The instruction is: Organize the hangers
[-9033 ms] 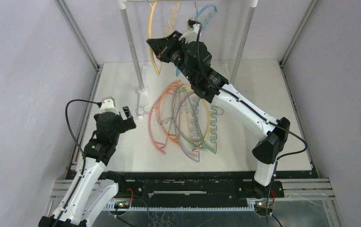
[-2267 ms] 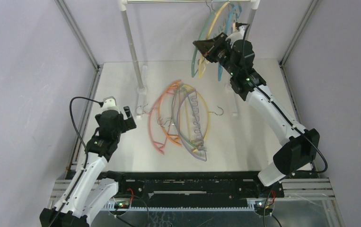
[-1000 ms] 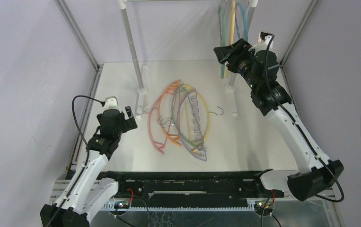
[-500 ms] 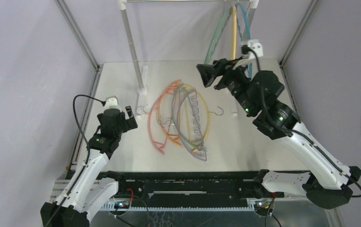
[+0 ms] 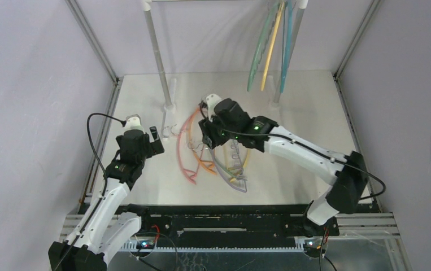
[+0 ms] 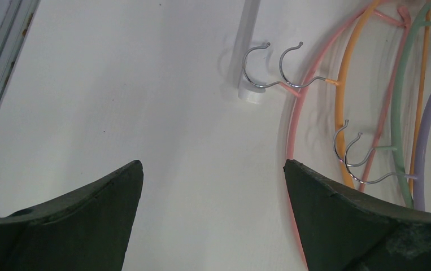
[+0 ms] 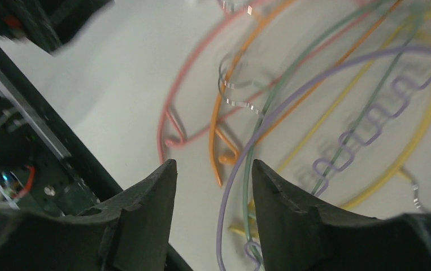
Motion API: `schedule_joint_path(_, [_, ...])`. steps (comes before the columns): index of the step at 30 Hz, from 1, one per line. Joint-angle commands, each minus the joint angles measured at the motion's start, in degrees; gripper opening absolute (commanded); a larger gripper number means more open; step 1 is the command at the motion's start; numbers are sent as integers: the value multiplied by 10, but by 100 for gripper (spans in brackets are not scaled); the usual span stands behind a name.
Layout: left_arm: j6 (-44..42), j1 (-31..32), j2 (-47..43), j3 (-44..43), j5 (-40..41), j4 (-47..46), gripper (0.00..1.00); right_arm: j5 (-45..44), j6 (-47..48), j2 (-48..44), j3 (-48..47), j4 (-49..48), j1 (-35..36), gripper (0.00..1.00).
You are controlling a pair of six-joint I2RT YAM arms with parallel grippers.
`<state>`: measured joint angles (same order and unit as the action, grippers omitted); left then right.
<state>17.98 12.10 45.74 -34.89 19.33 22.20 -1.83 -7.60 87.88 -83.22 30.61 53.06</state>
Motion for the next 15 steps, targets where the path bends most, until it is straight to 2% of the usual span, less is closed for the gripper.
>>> schedule_joint_path(1, [0,-3,-7,9,10,-13,99,72,3,50,17,32,7,56])
schedule_joint_path(3, [0,-3,-5,9,12,-12,100,82,3,80,27,39,15,51])
schedule_joint_path(5, [-1,-2,-3,8,15,-10,99,79,4,99,49,28,29,50])
schedule_joint_path(15, [0,-2,12,10,2,-9,99,39,-48,137,147,-38,45,51])
